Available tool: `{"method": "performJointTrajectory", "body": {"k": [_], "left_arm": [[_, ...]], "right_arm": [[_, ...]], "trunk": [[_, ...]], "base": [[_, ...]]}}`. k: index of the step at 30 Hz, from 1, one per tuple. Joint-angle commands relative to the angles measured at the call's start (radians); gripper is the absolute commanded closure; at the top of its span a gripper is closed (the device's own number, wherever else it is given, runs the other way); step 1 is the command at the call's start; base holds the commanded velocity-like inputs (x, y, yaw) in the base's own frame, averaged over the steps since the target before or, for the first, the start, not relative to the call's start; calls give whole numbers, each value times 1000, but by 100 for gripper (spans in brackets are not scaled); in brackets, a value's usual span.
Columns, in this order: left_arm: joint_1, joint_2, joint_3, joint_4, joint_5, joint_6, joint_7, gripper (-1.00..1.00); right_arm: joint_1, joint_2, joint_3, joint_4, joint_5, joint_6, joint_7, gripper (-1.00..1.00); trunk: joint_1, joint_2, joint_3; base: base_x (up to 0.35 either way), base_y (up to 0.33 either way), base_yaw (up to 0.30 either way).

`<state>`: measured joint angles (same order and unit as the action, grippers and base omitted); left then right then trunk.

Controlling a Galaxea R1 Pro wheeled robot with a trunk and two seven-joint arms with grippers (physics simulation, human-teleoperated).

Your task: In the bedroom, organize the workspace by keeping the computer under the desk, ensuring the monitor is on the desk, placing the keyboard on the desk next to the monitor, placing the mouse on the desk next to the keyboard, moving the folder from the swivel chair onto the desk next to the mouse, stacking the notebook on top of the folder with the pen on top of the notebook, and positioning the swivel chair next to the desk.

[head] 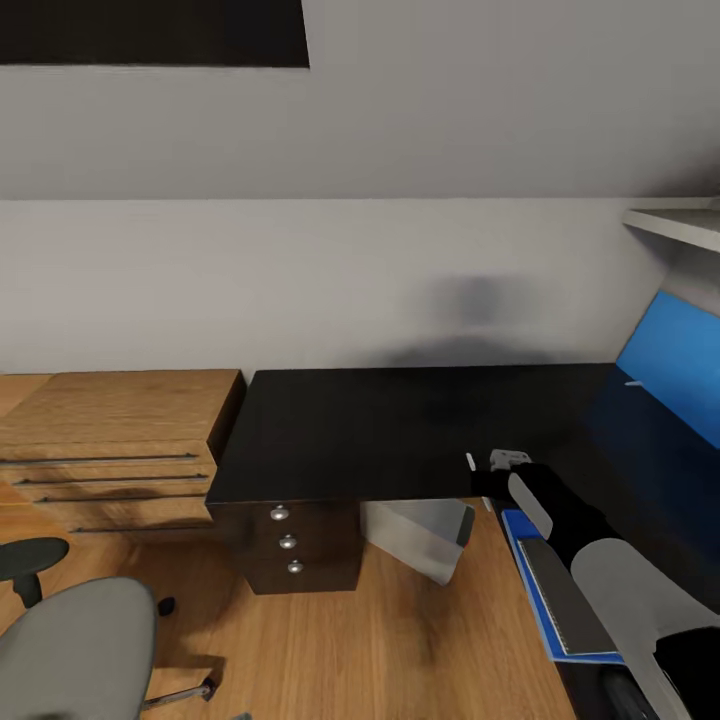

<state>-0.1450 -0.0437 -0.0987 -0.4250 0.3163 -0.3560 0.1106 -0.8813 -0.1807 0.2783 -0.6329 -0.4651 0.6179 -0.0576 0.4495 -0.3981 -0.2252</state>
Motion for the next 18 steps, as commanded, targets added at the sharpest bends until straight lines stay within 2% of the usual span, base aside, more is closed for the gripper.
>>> {"method": "performJointTrajectory", "body": {"k": [1,18], "left_arm": [[-1,1,-9,0,5,-4,9,-100],[-1,-1,-10,0,4,-3,11,-100]], "right_arm": [[-1,-2,6,-1,-10,2,-5,100],[5,-1,4,8,-17,2,-4,100]], "trunk": [[1,-2,-2],[1,-2,-1]], "base": [[-11,0,0],[-1,0,-11]]}}
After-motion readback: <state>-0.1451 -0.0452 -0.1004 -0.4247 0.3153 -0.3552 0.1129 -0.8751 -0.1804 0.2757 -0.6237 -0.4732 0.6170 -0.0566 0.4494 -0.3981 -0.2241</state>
